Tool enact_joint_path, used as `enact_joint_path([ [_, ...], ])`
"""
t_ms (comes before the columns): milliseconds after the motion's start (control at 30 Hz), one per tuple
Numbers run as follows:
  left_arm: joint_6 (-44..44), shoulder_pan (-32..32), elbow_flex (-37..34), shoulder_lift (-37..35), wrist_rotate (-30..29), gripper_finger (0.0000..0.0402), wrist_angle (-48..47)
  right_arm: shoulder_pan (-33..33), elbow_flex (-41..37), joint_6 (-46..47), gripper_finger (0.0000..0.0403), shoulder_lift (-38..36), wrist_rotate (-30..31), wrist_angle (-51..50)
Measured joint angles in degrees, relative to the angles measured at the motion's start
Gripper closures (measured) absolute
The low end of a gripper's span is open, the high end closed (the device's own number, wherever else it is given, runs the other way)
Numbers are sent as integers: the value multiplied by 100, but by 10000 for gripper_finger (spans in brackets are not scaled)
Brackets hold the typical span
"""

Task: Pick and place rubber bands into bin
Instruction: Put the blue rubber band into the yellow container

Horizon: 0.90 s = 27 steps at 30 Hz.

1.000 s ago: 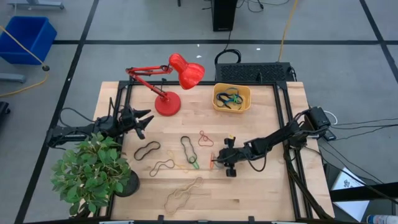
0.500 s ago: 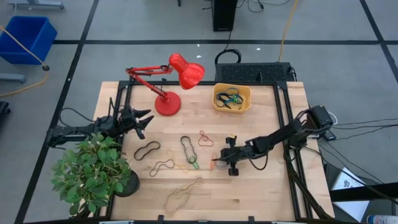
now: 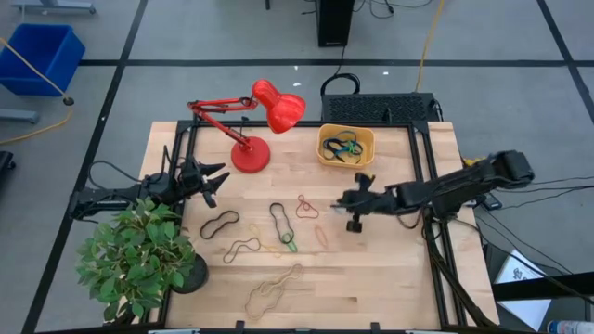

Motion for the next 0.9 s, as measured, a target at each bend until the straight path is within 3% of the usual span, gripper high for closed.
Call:
enact_joint_path([
  [233, -7, 0, 0, 0, 0, 229, 9, -280, 3, -982, 403, -1119, 1261, 1111],
  [567, 5, 1, 0, -1, 0, 229, 11, -1061, 20, -3025, 403, -1582, 1382, 3408],
  [767, 4, 0, 0, -1, -2, 229, 15, -2106, 22, -2631, 403, -1421, 1357, 2776],
  [900, 5, -1, 0, -1, -2, 229, 15, -2849, 21, -1952, 403, -1133, 760, 1629],
])
